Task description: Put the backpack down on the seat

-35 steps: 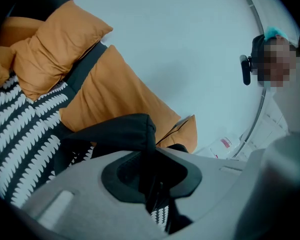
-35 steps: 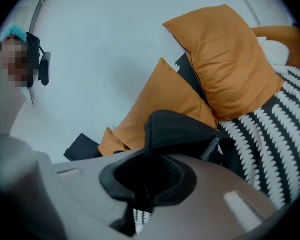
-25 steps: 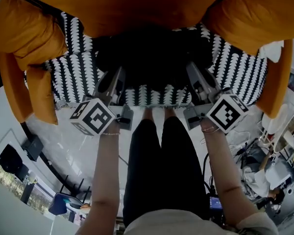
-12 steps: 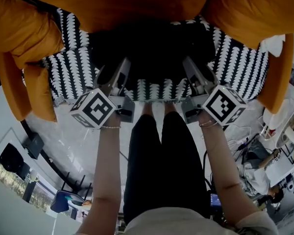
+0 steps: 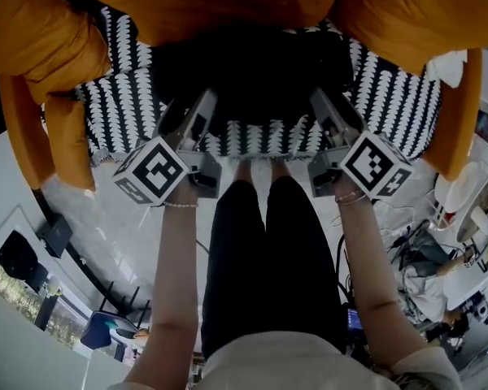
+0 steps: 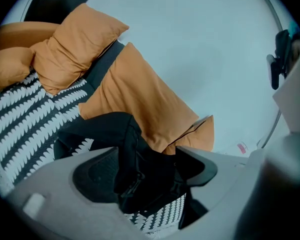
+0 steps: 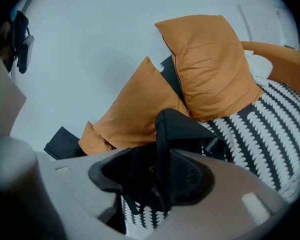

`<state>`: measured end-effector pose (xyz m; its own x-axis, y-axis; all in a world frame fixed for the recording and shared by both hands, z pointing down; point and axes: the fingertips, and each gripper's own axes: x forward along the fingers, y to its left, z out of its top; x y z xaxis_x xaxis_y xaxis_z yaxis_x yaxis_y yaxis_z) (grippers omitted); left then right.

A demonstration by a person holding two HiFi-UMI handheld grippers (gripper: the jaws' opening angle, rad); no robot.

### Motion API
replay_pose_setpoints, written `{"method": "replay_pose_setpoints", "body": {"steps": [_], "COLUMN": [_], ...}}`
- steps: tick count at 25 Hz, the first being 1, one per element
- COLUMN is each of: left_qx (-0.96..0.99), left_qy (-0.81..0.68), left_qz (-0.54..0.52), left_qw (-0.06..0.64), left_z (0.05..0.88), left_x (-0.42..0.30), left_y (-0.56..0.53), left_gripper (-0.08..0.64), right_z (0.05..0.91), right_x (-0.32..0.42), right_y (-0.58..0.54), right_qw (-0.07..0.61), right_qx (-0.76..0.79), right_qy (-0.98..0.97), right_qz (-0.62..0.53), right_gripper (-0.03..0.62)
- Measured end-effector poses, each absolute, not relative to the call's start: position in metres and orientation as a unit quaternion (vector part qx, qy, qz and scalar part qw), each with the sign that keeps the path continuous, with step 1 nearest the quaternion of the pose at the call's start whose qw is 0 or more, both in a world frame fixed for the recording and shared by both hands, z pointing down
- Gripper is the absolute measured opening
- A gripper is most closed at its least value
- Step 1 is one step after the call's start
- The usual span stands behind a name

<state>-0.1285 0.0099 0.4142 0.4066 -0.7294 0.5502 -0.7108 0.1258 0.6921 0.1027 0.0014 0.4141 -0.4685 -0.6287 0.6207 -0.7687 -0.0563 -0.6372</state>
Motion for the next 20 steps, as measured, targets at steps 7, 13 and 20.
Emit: {"method": "replay_pose_setpoints", "body": {"steps": [7, 13, 20], "left_qx": [0.667, 0.708, 0.752], "left_qy": [-0.538, -0.49, -0.438], "left_qz": [-0.013, -0.023, -0.062], "left_qw": [0.515, 0.509, 0.489], "left_z": [0.376, 0.326, 0.252], "left_x": [-0.122, -0.108, -0.075], "left_y": [0.03, 0.041, 0.044], "left_gripper": [0.339, 0.337, 0.308], "right_z": [0.373, 0.325, 0.254], "right_x": [0.108, 0.086, 0.07], "right_y": [0.008, 0.022, 0.031], "right_qw": [0.053, 0.024, -0.001], "right_qx": [0.486, 0.436, 0.393], "right_qy": [-0.7, -0.733, -0.763], "right_qz": [0.52, 0.522, 0.513], "right_gripper": [0.233, 0.221, 0.216]}}
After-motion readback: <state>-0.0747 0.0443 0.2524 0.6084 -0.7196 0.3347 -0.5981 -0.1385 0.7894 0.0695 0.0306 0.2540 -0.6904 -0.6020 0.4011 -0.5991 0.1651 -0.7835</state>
